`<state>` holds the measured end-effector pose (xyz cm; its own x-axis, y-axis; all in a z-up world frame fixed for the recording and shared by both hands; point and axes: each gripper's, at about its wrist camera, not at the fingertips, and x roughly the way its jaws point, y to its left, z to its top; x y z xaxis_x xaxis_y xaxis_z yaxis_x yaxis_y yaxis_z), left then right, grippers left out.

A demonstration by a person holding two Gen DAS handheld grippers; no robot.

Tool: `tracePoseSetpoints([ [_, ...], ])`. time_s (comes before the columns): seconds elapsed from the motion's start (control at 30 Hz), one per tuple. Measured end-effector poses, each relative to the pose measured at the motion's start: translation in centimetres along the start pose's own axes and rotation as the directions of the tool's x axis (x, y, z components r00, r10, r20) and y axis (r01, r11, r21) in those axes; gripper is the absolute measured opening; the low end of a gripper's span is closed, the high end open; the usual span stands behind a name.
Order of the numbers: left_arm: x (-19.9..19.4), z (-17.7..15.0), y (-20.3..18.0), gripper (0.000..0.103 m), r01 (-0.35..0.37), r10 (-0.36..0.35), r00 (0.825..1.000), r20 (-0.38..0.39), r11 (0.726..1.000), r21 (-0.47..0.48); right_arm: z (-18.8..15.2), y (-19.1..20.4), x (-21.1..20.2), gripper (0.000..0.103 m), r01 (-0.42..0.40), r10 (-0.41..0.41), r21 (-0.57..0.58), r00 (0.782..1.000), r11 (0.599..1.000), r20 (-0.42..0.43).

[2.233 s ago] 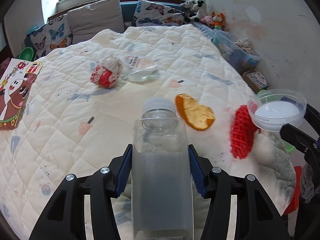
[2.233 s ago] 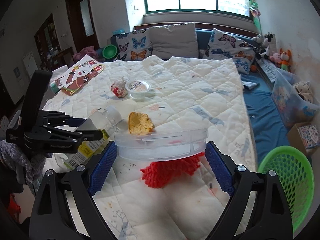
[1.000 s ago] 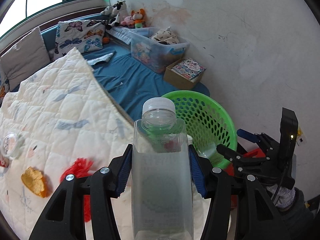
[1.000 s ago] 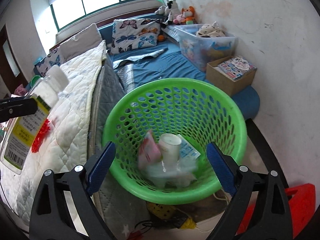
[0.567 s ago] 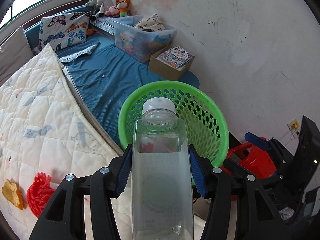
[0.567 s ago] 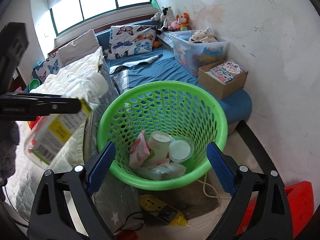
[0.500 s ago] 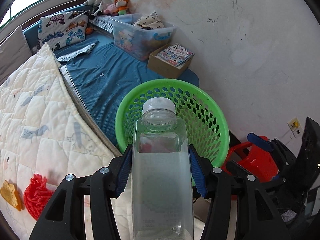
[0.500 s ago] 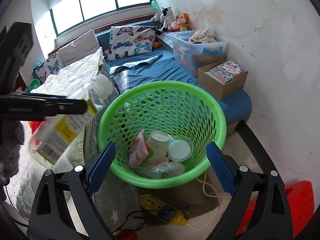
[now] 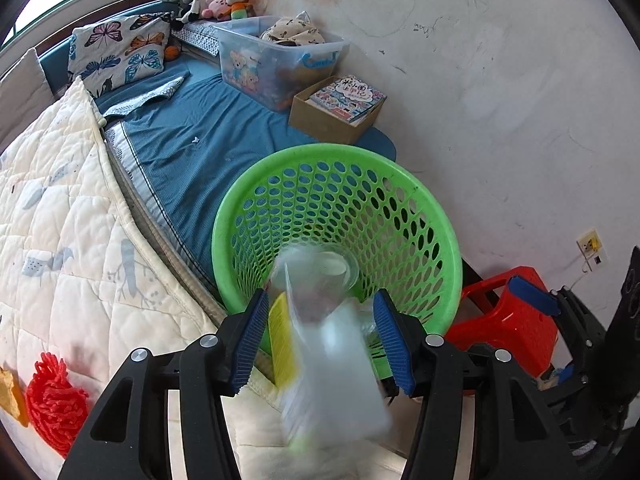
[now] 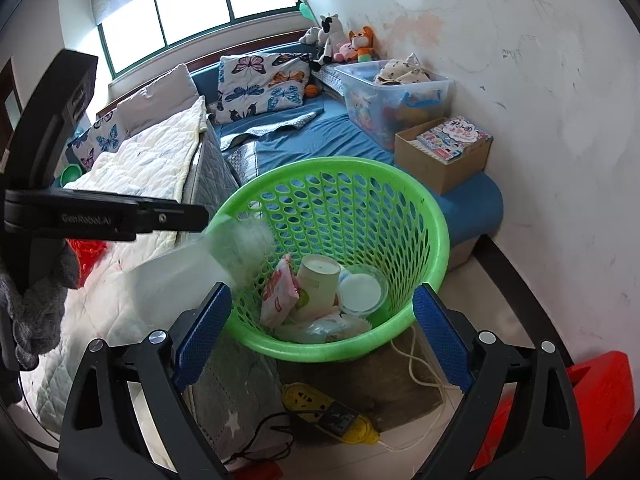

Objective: Collect trash
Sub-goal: 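Carry the container and bottle over the green basket and open both tools, then move both tools back over the red net and bread crust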

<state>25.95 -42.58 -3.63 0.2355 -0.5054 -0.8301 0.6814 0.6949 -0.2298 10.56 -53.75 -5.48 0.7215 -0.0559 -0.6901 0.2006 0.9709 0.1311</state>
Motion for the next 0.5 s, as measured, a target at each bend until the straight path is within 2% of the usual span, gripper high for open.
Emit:
tracePoseSetpoints([
  [0.3,-3.6,-1.1,0.5,0.053,0.000,0.000,0.998,0.058,1.000,0.013,-0.2,1.0,-0.8,0.091,-0.012,0.012,-0.017,1.000,1.000,0.014],
  [0.5,-7.6,-3.0,2.3,0.053,-0.052,0.052,0.991,0.120,0.999,0.001,0.0,3.0,-1.7,0.091,-0.048,0.049,-0.051,0.998,0.998,0.025],
])
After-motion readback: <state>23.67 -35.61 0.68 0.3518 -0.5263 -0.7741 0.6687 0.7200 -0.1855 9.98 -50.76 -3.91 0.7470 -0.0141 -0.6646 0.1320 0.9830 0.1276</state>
